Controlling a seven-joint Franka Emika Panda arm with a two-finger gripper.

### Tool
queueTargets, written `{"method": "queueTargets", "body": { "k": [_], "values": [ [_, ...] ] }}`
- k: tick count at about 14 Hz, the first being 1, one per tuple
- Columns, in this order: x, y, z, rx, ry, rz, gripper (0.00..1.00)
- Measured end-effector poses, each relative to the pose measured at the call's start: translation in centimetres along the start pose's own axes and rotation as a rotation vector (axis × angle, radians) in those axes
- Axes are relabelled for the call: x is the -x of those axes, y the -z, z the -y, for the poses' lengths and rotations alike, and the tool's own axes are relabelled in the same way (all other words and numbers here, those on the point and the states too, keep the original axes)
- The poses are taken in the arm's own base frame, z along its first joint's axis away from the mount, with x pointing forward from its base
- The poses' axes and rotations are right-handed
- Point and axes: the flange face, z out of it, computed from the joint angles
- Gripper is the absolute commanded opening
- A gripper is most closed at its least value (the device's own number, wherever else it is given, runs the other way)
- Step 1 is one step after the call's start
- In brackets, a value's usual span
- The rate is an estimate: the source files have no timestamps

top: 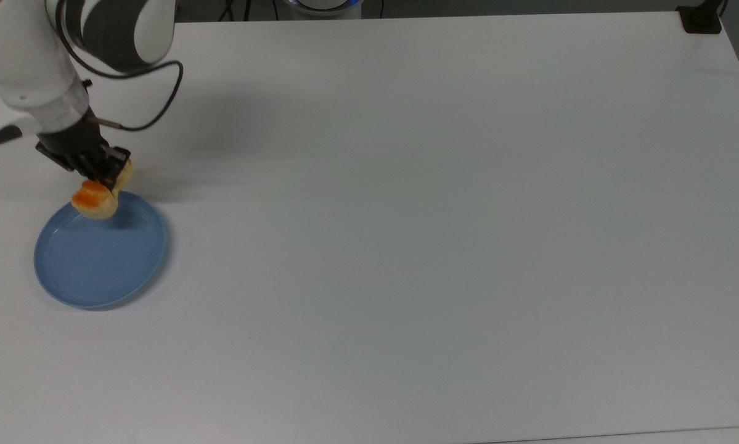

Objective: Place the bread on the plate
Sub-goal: 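Lift the bread roll and carry it over the blue plate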

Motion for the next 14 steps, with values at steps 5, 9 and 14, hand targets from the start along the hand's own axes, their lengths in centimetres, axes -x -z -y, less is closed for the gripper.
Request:
{"method": "queueTargets", "body": {
  "k": [5,9,14],
  "values": [
    [-3.8,-2.9,1.0,0.024,-0.087,-0.040,0.04],
    [-4.5,-3.4,1.0,0.029,-0.101,-0.048,0.96],
    [-4.9,-4.6,1.6,0.029,-0.117,-0.072,1.00]
  ]
}}
